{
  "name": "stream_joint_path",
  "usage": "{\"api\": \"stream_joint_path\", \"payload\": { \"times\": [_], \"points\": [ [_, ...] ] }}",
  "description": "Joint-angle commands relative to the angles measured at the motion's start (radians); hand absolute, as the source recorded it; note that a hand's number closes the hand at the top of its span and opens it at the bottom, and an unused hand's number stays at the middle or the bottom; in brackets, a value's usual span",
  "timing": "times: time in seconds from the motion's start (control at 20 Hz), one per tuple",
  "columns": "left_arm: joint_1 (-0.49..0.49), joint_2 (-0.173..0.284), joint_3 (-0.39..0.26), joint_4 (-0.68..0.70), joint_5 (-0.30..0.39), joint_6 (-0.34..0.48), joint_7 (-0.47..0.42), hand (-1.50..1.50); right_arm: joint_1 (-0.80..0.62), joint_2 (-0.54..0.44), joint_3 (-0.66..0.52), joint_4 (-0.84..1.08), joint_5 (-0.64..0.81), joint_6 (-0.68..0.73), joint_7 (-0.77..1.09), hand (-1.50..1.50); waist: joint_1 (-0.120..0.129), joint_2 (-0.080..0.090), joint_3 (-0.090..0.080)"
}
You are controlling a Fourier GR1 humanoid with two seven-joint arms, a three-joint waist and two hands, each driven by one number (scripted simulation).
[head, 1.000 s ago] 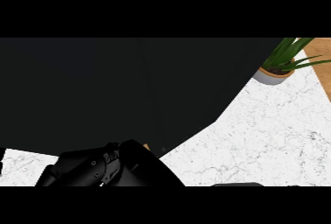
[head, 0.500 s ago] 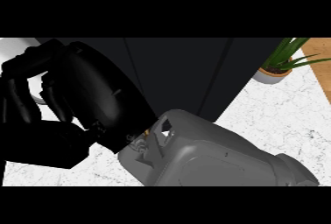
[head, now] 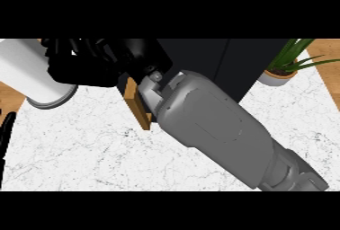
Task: Pick up the wine, place it into the cabinet and close the cabinet
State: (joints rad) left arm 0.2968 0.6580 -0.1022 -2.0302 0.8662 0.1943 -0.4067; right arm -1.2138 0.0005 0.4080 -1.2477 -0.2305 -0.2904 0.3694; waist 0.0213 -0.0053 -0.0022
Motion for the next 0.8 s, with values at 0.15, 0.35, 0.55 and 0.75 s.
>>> {"api": "stream_joint_path", "payload": {
  "times": [0.15, 0.35, 0.55, 0.75],
  "points": [
    [0.027, -0.006, 0.022, -0.046, -0.011, -0.004, 0.033, -1.50, 0.005, -0.073, -0.118, 0.171, -0.012, 0.118, -0.133, 1.50, 0.004, 0.009, 0.002],
    [0.011, -0.026, -0.021, -0.037, -0.038, 0.002, 0.036, -1.50, 0.009, -0.069, -0.092, 0.252, 0.046, 0.099, -0.186, 1.50, 0.008, 0.014, 0.002],
    [-0.038, -0.029, -0.011, -0.022, -0.031, 0.018, 0.054, -1.50, -0.002, -0.125, -0.105, 0.284, 0.055, 0.146, -0.218, 1.50, 0.003, 0.021, 0.001],
    [-0.065, -0.043, -0.023, 0.006, -0.037, 0.012, 0.058, -1.50, -0.023, -0.086, -0.094, 0.302, 0.072, 0.123, -0.211, 1.50, 0.002, 0.020, 0.000]
  ]
}}
